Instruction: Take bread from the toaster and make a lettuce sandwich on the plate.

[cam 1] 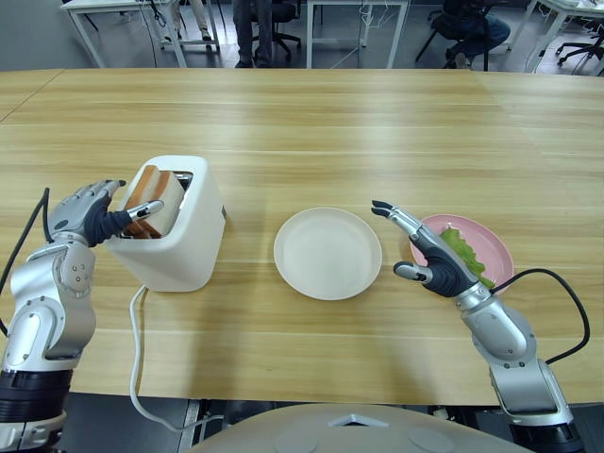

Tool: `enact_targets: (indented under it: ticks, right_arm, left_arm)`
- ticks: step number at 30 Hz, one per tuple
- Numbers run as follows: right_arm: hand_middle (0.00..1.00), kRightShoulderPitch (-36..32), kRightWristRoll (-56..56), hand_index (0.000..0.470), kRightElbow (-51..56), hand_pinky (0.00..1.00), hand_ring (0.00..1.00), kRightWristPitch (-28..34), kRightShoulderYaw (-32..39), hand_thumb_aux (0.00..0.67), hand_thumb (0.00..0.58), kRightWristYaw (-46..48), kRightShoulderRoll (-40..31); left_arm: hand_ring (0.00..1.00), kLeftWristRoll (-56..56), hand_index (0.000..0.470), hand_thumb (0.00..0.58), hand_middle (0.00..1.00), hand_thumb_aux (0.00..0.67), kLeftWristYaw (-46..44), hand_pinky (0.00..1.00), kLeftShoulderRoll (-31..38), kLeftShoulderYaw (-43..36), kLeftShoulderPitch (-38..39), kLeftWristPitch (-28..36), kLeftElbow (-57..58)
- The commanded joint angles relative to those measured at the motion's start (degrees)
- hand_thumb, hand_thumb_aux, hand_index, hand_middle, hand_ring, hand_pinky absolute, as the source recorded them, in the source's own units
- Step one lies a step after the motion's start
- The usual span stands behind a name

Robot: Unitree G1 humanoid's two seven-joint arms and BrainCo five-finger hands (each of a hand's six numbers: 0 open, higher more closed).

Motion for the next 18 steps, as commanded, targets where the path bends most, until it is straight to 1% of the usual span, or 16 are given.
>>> enact_targets:
  ticks: [1, 11, 18]
  right_arm:
    - [0.0, -0.18, 0.04, 0.0, -0.61, 0.0, 0.0, 0.62, 0.28, 0.0, 0.0, 0.38, -0.21]
    - [0.0, -0.54, 0.28, 0.0, -0.57, 0.0, 0.0, 0.61, 0.3, 0.0, 0.0, 0.81, -0.49]
    - [0.0, -0.47, 0.21, 0.0, -0.75, 0.0, 0.0, 0.47, 0.17, 0.0, 0.0, 0.78, -0.61]
  left_arm:
    - [0.0, 0.13, 0.0, 0.0, 0.0, 0.0, 2.14, 0.0, 0.57, 1.67, 0.29, 0.71, 2.29]
    - [0.0, 3.48, 0.0, 0.0, 0.0, 0.0, 5.68, 0.0, 2.73, 1.39, 1.67, 1.6, 4.94]
    - [0.0, 6.02, 0.0, 0.0, 0.0, 0.0, 4.92, 0.0, 3.94, -1.79, 1.63, 1.47, 4.52]
